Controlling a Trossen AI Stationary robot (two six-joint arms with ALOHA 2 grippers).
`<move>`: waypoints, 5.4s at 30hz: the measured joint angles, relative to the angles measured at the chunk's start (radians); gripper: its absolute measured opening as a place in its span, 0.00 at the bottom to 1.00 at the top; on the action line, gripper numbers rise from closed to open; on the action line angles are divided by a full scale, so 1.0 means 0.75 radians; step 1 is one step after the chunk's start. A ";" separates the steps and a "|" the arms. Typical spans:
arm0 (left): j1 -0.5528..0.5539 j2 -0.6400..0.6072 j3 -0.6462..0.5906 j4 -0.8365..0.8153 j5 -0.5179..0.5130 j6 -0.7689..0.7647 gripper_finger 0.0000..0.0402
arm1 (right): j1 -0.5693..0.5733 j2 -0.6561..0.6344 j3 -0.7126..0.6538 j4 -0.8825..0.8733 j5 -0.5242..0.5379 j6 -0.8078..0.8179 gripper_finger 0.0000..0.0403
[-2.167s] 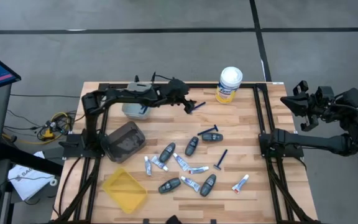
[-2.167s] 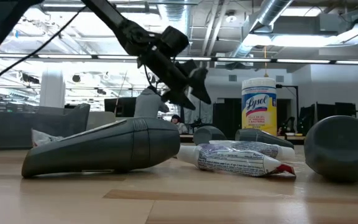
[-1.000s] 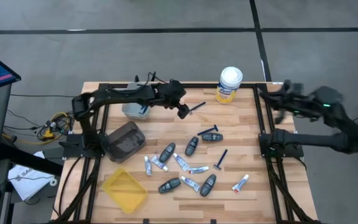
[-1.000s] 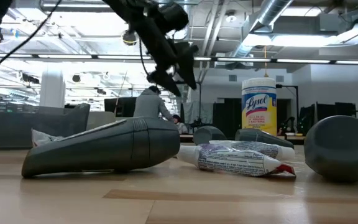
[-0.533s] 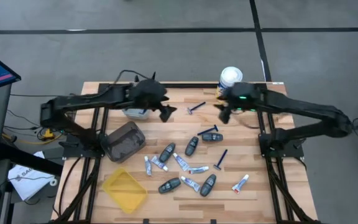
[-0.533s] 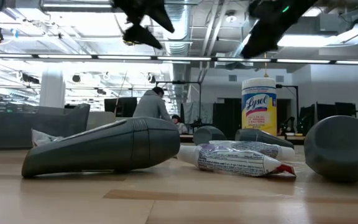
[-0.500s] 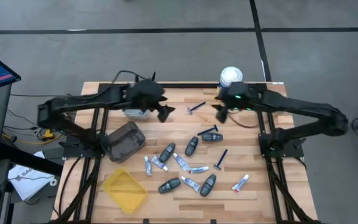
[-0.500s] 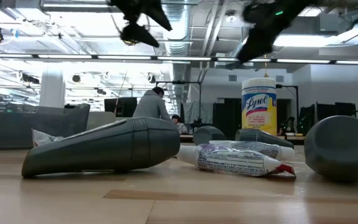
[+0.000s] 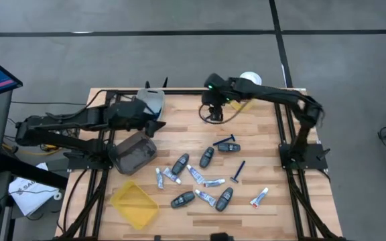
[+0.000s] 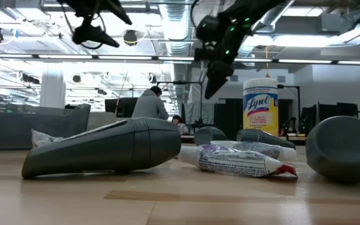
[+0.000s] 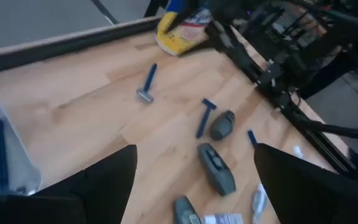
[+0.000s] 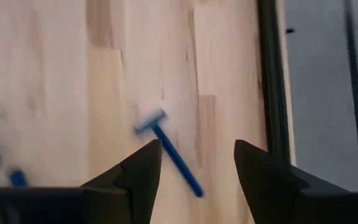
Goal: Pick & Place Travel size toiletries
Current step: Put the razor into the gray bin put the razor into the gray bin
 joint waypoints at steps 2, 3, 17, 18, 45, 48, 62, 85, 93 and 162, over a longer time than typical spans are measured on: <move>-0.022 -0.029 -0.015 0.007 -0.001 -0.007 0.80 | -0.021 0.092 0.106 -0.102 0.000 -0.099 0.48; -0.032 -0.044 -0.023 0.012 0.000 -0.007 0.80 | -0.033 0.134 0.149 -0.145 -0.001 -0.135 0.48; -0.079 -0.052 -0.029 0.012 -0.005 -0.001 0.80 | -0.075 0.496 0.275 -0.319 -0.039 -0.324 0.48; -0.079 -0.052 -0.029 0.012 -0.008 -0.001 0.80 | -0.076 0.510 0.275 -0.309 -0.031 -0.326 0.47; -0.079 -0.052 -0.029 0.027 -0.015 -0.001 0.80 | -0.077 0.551 0.252 -0.242 0.003 -0.384 0.07; -0.079 -0.052 -0.029 0.028 -0.015 -0.001 0.80 | -0.069 0.550 0.252 -0.244 0.003 -0.381 0.03; -0.078 -0.052 -0.029 0.031 -0.015 -0.003 0.80 | -0.068 0.498 0.259 -0.308 -0.045 -0.289 0.00; -0.083 -0.052 -0.029 0.032 -0.014 -0.005 0.80 | -0.101 0.504 0.239 -0.189 -0.129 -0.088 0.56; -0.083 -0.051 -0.029 0.033 -0.014 -0.005 0.80 | -0.065 0.504 0.125 -0.112 -0.077 -0.085 0.43; 0.146 0.471 -0.029 1.583 0.345 0.695 0.80 | 0.151 -0.365 0.148 0.376 -0.624 0.388 0.05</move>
